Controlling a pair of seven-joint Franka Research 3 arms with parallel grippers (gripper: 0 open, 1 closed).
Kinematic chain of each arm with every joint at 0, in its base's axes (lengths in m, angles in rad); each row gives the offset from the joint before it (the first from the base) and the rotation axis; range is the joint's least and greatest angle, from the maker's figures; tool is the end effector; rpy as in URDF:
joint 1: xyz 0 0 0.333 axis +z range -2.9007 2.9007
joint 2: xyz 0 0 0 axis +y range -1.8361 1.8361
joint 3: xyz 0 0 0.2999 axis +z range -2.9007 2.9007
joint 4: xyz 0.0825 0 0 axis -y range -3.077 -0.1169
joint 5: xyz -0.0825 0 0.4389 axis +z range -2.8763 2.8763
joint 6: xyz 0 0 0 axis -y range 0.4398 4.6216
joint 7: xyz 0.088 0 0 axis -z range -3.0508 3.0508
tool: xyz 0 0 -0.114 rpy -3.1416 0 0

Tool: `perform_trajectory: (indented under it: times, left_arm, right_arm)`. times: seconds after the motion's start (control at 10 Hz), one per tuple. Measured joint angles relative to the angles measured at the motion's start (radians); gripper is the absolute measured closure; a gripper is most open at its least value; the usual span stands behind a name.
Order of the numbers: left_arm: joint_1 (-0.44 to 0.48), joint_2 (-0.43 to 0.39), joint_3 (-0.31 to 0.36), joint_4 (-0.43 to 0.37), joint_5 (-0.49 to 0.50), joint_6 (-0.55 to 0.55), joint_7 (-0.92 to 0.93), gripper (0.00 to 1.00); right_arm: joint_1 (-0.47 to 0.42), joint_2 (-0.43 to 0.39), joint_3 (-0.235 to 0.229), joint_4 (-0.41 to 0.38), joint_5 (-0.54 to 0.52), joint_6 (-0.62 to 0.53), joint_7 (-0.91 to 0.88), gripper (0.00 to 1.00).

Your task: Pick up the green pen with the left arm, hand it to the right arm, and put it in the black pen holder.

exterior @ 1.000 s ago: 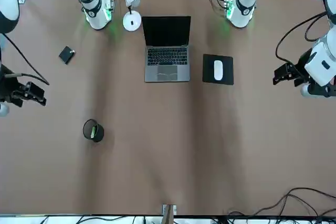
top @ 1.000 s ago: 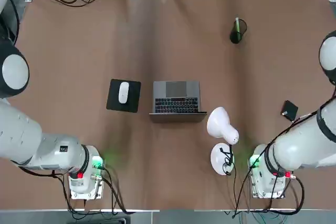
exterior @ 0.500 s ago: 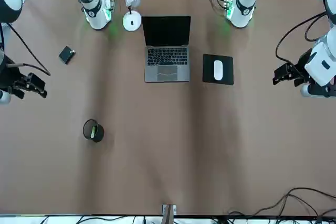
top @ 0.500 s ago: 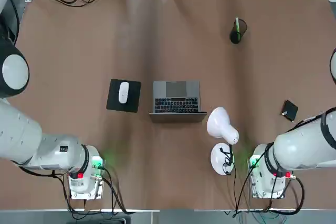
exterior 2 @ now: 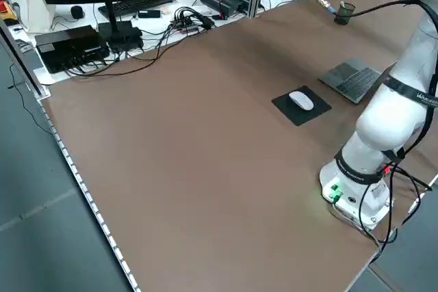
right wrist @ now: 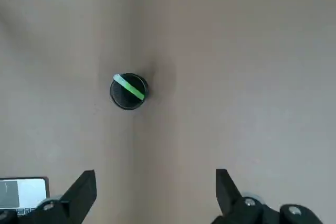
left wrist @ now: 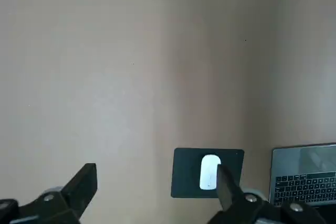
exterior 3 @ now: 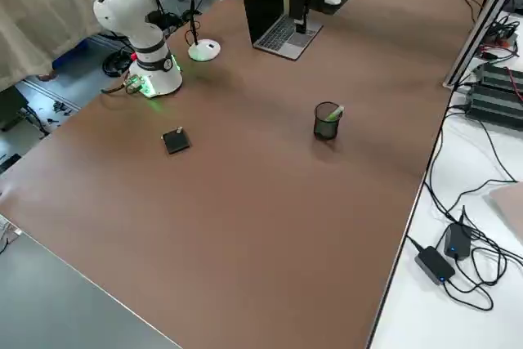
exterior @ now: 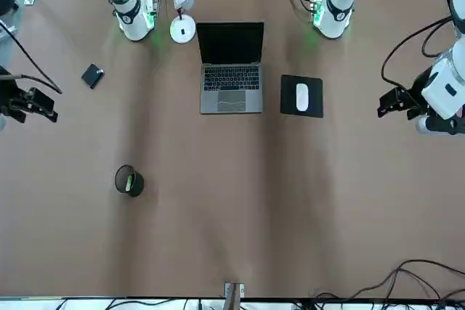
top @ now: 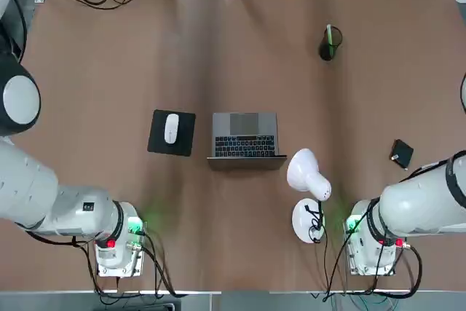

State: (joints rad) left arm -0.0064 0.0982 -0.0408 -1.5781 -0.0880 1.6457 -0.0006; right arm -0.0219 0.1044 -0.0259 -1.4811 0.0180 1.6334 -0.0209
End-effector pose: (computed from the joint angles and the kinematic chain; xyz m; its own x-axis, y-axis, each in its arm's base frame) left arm 0.6400 -0.0387 0.5430 0.9987 -0.0399 -0.0309 -0.0370 -0.9951 0.0914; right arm 0.6461 -0.0282 0.5891 0.9985 -0.0277 0.0482 -0.0270 -0.9995 -0.0143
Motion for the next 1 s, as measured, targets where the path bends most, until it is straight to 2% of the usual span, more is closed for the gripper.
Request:
perform_trajectory:
  times: [0.4, 1.0]
  left_arm:
    - [0.000, 0.005, 0.000, 0.000, -0.002, 0.000, 0.000, 0.00]
    - [0.000, 0.010, 0.000, 0.000, -0.009, 0.000, 0.000, 0.00]
  right_arm:
    - [-0.056, 0.000, 0.000, 0.012, 0.000, 0.001, 0.002, 0.00]
    - [-0.059, 0.000, 0.004, 0.013, 0.000, 0.001, 0.002, 0.00]
